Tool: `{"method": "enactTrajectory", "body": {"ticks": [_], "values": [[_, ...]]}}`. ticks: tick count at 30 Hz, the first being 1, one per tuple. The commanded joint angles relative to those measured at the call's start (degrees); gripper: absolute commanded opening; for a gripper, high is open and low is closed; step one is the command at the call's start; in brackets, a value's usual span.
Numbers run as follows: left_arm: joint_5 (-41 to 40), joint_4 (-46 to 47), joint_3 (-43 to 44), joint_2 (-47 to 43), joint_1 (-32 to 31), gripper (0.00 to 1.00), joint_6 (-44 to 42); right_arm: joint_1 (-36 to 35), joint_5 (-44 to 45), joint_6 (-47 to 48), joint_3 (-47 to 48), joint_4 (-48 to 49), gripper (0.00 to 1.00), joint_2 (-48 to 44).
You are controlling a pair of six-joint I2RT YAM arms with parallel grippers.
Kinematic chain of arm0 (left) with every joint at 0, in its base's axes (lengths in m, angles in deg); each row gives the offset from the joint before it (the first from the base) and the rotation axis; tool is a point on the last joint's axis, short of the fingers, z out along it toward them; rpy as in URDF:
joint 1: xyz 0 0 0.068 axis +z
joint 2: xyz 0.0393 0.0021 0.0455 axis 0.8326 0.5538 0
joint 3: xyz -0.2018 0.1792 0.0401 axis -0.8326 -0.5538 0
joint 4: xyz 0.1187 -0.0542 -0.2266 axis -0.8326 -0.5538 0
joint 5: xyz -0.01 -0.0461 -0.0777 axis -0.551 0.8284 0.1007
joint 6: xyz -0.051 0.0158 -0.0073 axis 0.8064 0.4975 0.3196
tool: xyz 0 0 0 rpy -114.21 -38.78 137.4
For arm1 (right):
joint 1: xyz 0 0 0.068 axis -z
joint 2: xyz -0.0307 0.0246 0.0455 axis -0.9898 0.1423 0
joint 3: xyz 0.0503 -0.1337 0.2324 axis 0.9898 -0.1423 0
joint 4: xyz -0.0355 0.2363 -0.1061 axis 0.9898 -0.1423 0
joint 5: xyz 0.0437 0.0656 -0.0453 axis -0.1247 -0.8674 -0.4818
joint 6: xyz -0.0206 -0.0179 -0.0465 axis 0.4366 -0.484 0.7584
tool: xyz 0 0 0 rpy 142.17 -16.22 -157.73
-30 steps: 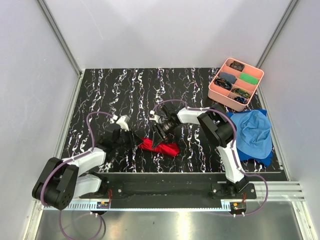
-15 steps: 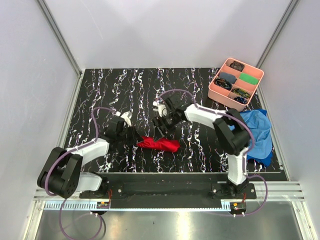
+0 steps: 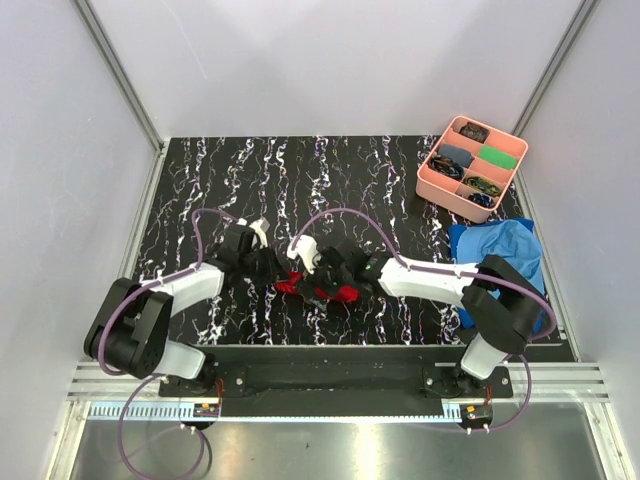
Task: Fold the napkin, place the utensils inside, and roll it up
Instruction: Roll the napkin at the center of the board.
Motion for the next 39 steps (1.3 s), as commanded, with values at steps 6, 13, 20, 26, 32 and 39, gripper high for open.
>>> {"method": "enactTrajectory", "body": {"ticks": [6,13,20,26,32,39], "values": [[1.70,-2.45,2.09,2.43,0.10,0.09,-1.28,-1.64,9.91,9.35,-2.03,10.32,0.92,2.30],[1.88,-2.89,2.88,3.05,0.10,0.10,-1.46,-1.55,4.73,8.22,0.25,7.07,0.91,5.04],[2.32,-2.90,3.06,3.05,0.10,0.13,-1.72,-1.46,4.81,6.72,1.39,3.74,0.91,8.10],[1.36,-2.81,2.79,0.51,0.18,0.34,-1.81,-0.41,4.37,2.42,3.24,-0.39,0.84,11.01],[-0.58,-2.37,1.04,-3.98,0.10,0.58,-1.55,3.19,-0.97,-3.73,3.50,-4.44,0.57,11.98],[-2.69,0.87,-3.88,-11.71,0.18,0.75,-1.73,8.19,-14.68,-9.28,5.08,-7.86,0.50,14.26]]}}
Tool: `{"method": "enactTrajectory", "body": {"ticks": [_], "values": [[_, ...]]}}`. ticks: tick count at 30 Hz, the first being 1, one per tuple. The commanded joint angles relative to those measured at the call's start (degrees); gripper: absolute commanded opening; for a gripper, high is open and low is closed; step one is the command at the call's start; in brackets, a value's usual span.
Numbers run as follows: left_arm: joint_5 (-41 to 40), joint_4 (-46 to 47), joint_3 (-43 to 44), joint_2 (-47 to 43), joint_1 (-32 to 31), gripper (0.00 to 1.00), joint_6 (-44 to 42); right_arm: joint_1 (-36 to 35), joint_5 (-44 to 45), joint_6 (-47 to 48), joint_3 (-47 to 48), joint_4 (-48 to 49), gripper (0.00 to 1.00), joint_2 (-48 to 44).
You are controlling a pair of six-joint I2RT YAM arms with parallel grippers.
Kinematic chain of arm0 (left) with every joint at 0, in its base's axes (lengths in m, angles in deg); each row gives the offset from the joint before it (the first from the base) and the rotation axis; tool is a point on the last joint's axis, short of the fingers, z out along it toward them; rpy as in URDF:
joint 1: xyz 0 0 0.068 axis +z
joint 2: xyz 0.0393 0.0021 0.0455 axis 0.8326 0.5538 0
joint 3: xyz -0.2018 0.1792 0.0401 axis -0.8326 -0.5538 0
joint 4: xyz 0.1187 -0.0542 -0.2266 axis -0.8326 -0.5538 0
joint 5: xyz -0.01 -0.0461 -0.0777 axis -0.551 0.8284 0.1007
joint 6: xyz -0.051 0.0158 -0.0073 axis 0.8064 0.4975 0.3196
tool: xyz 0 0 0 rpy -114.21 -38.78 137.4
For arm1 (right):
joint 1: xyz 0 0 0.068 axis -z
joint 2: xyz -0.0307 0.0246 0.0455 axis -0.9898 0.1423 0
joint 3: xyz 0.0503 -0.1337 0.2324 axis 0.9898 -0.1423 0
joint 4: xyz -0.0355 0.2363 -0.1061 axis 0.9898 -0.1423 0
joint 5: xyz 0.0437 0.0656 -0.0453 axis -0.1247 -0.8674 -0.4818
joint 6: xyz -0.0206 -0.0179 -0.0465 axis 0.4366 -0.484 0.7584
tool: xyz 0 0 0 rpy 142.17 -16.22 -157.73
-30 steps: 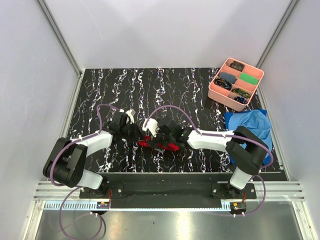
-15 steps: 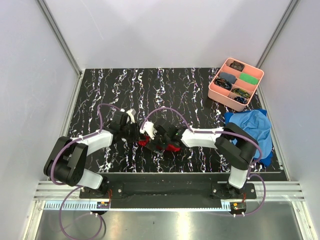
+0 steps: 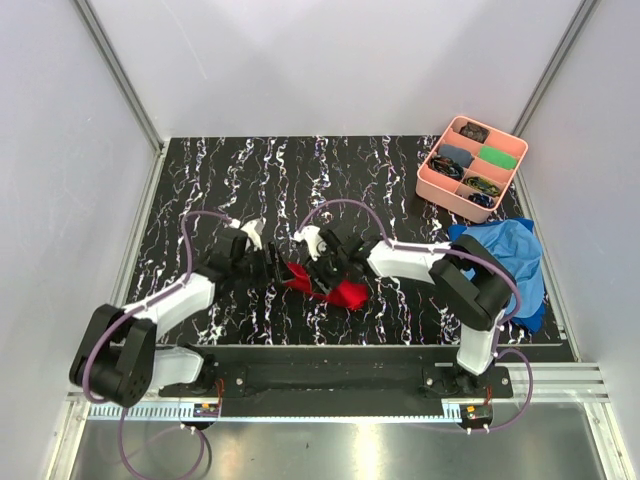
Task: Fold the napkin, place the utensils inside, and roll it up
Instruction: Roll the napkin at the center of the board.
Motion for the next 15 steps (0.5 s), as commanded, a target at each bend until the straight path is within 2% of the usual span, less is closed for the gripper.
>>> {"method": "enactTrajectory", "body": {"ticks": [1,8,15], "values": [[-1.67,3.92,-2.97,-5.61,0.05,0.75,-0.72,3.00,-11.35,-5.99,1.45,-6.62,0.50,3.51],[-1.31,9.28,-5.96,-5.63,0.05,0.76,-0.63,6.78,-24.70,-9.60,4.27,-7.33,0.51,8.51],[-1.49,15.52,-7.36,-5.19,0.05,0.69,-1.86,8.37,-31.57,-10.58,6.90,-7.85,0.51,13.44]]}}
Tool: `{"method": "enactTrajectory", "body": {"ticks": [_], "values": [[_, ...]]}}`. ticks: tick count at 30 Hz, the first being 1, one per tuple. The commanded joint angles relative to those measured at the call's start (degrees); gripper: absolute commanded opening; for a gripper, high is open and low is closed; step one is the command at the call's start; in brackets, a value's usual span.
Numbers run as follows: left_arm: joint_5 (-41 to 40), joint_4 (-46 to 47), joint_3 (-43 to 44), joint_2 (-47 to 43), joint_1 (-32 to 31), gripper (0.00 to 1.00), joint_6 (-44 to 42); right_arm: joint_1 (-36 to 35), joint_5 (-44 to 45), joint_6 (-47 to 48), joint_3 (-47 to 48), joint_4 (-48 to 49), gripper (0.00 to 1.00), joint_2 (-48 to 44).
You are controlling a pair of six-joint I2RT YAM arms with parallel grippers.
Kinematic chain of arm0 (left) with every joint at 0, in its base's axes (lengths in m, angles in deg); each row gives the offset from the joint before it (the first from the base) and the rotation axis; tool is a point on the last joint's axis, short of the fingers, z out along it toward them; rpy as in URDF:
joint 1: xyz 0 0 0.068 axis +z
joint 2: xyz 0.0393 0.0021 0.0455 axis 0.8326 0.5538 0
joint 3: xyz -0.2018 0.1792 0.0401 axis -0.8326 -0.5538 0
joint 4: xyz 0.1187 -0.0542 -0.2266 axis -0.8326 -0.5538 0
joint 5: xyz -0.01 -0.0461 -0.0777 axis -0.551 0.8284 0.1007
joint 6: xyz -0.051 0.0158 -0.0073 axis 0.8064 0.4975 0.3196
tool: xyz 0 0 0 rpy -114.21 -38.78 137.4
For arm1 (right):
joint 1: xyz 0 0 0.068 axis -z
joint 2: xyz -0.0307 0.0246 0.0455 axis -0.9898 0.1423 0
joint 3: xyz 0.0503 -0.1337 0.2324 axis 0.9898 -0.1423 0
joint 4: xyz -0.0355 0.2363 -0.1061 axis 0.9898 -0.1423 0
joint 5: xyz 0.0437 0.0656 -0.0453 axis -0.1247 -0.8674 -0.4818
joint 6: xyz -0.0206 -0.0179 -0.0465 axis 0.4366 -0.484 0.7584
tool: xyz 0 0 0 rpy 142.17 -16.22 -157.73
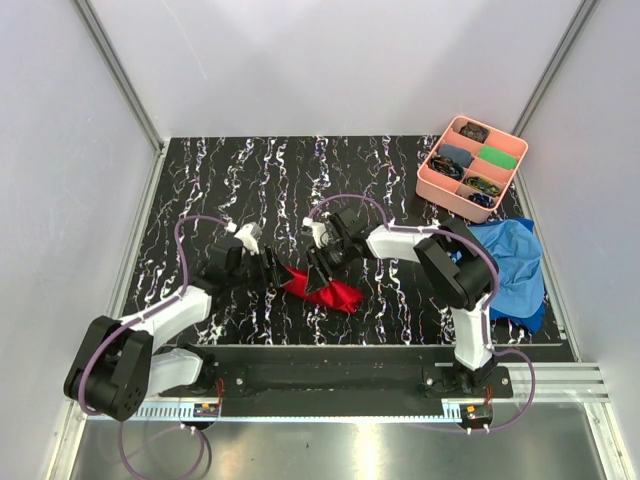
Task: Fold the napkin, place the utensils inside, and roll it up
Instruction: Roll the napkin at the center of the board.
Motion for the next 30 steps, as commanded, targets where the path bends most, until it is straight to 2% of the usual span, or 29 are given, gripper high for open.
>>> {"method": "enactTrajectory", "body": {"ticks": [1,4,7,14,15,17,18,21,27,30], "values": [[-1.05,7.83,-0.66,0.32,0.05,0.68,-1.73,0.56,-5.69,-0.81,0.61,-4.97,0.51,5.36],[-1.49,9.50,-1.18,0.76,0.05,0.66,-2.35,1.35,-7.81,-0.98,1.67,-5.23,0.51,7.03],[-0.79,10.56,-1.36,1.81,0.05,0.58,-2.44,1.71,-8.61,-1.25,2.46,-5.41,0.51,8.00],[0.09,11.26,-1.89,4.89,0.05,0.37,-1.65,2.67,-8.26,-1.77,3.95,-6.37,0.55,8.62],[0.09,11.17,-1.80,5.85,0.05,0.29,-1.56,2.85,-8.08,-1.69,4.04,-6.55,0.60,8.53],[-0.17,9.78,-0.75,6.91,0.05,0.21,-1.03,2.85,-6.16,-1.60,4.04,-6.73,0.69,7.66],[-0.96,9.07,-0.40,7.87,0.05,0.15,-0.94,3.11,-2.41,-1.60,3.87,-6.81,0.76,6.08],[-1.32,6.43,1.62,8.93,0.05,0.11,-1.20,3.47,4.37,-1.07,2.99,-6.64,0.83,1.87],[-0.18,3.53,5.14,10.51,0.05,0.11,-0.94,3.73,17.56,3.75,1.67,-6.38,0.89,-7.62],[0.62,2.65,6.19,11.48,-0.03,0.11,-0.85,3.55,19.16,6.82,-0.70,-3.66,0.95,-12.19]]}}
